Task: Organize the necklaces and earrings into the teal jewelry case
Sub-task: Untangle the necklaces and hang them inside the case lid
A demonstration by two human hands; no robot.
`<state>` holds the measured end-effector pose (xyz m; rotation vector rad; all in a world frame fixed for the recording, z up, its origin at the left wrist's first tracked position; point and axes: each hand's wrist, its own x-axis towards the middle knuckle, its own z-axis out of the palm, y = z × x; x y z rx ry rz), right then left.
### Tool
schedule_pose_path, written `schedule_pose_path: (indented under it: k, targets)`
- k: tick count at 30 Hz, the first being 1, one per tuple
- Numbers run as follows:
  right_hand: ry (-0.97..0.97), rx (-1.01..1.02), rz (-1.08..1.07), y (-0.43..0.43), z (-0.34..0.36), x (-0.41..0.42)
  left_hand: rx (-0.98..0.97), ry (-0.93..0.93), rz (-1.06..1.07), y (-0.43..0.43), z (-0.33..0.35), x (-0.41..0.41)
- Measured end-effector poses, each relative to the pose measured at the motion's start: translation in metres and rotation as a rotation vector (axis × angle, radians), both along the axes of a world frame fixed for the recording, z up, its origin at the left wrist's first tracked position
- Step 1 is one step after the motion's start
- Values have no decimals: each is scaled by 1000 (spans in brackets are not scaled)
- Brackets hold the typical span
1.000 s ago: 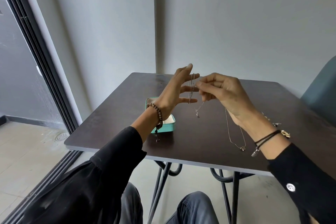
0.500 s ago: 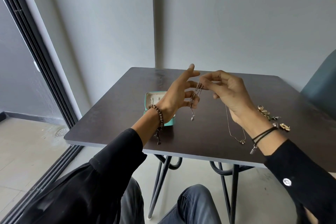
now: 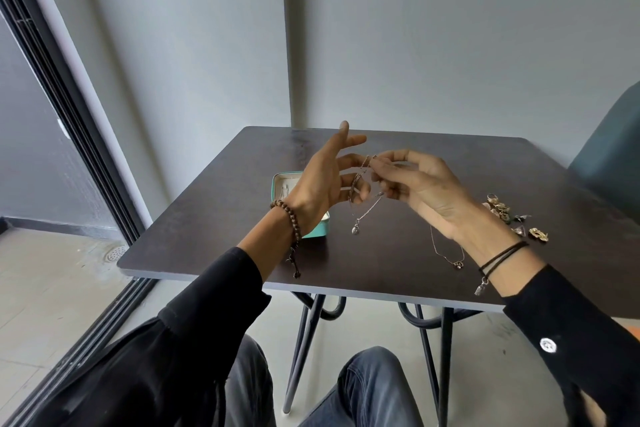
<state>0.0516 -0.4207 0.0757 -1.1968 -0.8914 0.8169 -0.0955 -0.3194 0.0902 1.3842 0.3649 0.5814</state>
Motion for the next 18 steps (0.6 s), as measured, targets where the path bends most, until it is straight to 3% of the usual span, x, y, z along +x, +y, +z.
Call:
schedule_pose_path:
  k: [11, 18]
  targets:
    - [11, -14, 52, -5, -1, 6, 15, 53, 97, 2, -2, -1]
    - [-389, -227, 162, -16, -3, 7, 29, 1, 130, 6, -6, -2]
